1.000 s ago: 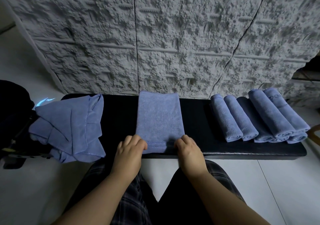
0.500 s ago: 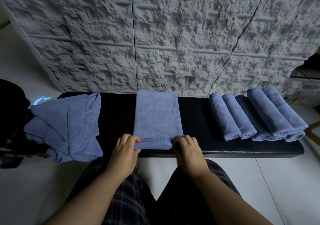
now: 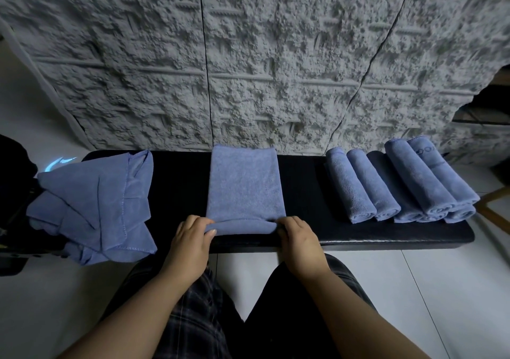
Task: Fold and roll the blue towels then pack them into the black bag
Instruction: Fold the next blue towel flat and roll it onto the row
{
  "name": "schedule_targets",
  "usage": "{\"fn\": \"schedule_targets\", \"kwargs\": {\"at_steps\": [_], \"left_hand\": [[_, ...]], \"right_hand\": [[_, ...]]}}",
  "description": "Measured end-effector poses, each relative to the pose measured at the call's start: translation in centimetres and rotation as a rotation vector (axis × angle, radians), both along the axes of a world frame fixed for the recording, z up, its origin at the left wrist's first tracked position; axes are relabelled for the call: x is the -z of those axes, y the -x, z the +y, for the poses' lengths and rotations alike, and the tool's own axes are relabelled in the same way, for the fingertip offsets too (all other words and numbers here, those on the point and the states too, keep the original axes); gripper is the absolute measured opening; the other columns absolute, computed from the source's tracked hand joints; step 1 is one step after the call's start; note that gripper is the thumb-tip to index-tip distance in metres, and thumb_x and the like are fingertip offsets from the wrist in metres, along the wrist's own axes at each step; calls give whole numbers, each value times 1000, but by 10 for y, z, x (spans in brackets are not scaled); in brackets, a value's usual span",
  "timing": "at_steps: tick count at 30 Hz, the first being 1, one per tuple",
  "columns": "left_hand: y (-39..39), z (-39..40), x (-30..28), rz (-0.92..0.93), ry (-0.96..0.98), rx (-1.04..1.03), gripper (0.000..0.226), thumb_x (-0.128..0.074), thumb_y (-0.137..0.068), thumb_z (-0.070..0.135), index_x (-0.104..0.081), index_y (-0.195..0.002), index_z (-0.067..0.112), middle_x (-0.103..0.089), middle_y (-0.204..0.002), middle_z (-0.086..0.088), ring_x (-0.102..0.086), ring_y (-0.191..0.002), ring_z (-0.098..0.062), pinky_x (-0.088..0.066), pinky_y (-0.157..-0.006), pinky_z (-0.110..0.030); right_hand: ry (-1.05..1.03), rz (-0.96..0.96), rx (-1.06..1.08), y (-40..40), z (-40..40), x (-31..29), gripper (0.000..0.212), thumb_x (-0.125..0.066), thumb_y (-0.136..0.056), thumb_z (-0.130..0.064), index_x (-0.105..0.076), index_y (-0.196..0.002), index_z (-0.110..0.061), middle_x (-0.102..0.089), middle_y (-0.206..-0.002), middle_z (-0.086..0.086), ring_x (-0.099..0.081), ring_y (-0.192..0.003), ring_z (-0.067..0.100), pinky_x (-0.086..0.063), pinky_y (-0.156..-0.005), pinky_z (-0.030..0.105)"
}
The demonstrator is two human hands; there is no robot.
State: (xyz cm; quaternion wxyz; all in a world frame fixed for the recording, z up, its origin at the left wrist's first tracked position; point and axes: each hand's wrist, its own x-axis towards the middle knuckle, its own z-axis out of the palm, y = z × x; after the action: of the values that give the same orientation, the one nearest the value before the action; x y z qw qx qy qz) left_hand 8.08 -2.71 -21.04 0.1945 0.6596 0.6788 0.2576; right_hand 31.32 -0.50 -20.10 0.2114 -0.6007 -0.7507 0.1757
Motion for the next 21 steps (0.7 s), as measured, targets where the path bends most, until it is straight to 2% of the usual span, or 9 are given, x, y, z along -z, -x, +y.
{"fn": "schedule_targets", "kwargs": {"at_steps": [3, 5, 9, 13, 16, 18, 19, 20, 21], "left_hand": [[-3, -4, -3, 54, 39, -11, 34, -41, -97, 30, -59, -110, 5, -55, -105, -9, -47, -94, -26, -39, -82, -34], [-4, -6, -4, 96, 40, -13, 42, -32, -96, 38, -58, -106, 7, -54, -101, -6, -45, -91, -24, -39, -80, -35], [-9, -10, -6, 134, 50, -64, 25, -37, -98, 26, -55, -99, 9, -51, -98, -5, -38, -89, -18, -37, -81, -32], [-14, -9, -7, 167, 62, -123, 28, -38, -98, 29, -56, -92, 8, -51, -96, -7, -41, -91, -22, -39, -82, -36], [-14, -5, -10, 178, 70, -206, 28, -46, -95, 35, -51, -84, 10, -48, -92, -5, -43, -92, -25, -38, -79, -36], [-12, -3, -13, 139, -23, -235, 27, -60, -88, 29, -44, -74, 12, -46, -85, -6, -43, -84, -26, -39, -71, -38], [-11, -1, -14, 146, -82, -214, 27, -66, -84, 21, -43, -72, 13, -46, -83, -6, -43, -80, -26, -40, -68, -39], [-10, 0, -13, 163, -129, -167, 27, -70, -79, 13, -44, -72, 13, -47, -82, -6, -44, -78, -25, -40, -66, -38], [-9, 1, -12, 182, -159, -98, 28, -71, -74, 4, -45, -71, 14, -48, -83, -4, -43, -78, -23, -39, -65, -36]], "right_hand": [[84, 61, 59, 1, -3, -4, 22, -40, -99, -18, -56, -111, -9, -58, -107, 6, -54, -98, 26, -42, -85, 37], [131, 79, 81, 0, -4, -6, 19, -40, -99, -20, -54, -107, -9, -57, -105, 4, -53, -97, 24, -39, -80, 32], [185, 127, 108, 2, -7, -10, 15, -40, -98, -19, -53, -99, -11, -53, -93, -1, -50, -88, 19, -34, -71, 27], [187, 158, 167, 4, -5, -8, 16, -41, -98, -18, -55, -96, -10, -55, -90, 0, -50, -88, 21, -35, -72, 28], [120, 104, 187, 7, -5, -4, 20, -42, -97, -20, -57, -94, -8, -58, -93, 8, -48, -87, 26, -40, -75, 34], [-13, 36, 215, 7, -5, -3, 22, -45, -93, -23, -59, -90, -7, -57, -91, 12, -46, -81, 28, -43, -73, 40], [-76, 13, 227, 7, -5, -5, 15, -50, -89, -20, -59, -88, -7, -54, -90, 12, -45, -80, 28, -42, -70, 41], [-126, -15, 211, 6, -4, -6, 5, -57, -84, -12, -57, -86, -8, -53, -89, 11, -44, -78, 28, -41, -67, 39], [-161, -53, 172, 6, -4, -8, 10, -61, -78, -3, -56, -83, -9, -51, -86, 9, -44, -75, 26, -40, -65, 37]]}}
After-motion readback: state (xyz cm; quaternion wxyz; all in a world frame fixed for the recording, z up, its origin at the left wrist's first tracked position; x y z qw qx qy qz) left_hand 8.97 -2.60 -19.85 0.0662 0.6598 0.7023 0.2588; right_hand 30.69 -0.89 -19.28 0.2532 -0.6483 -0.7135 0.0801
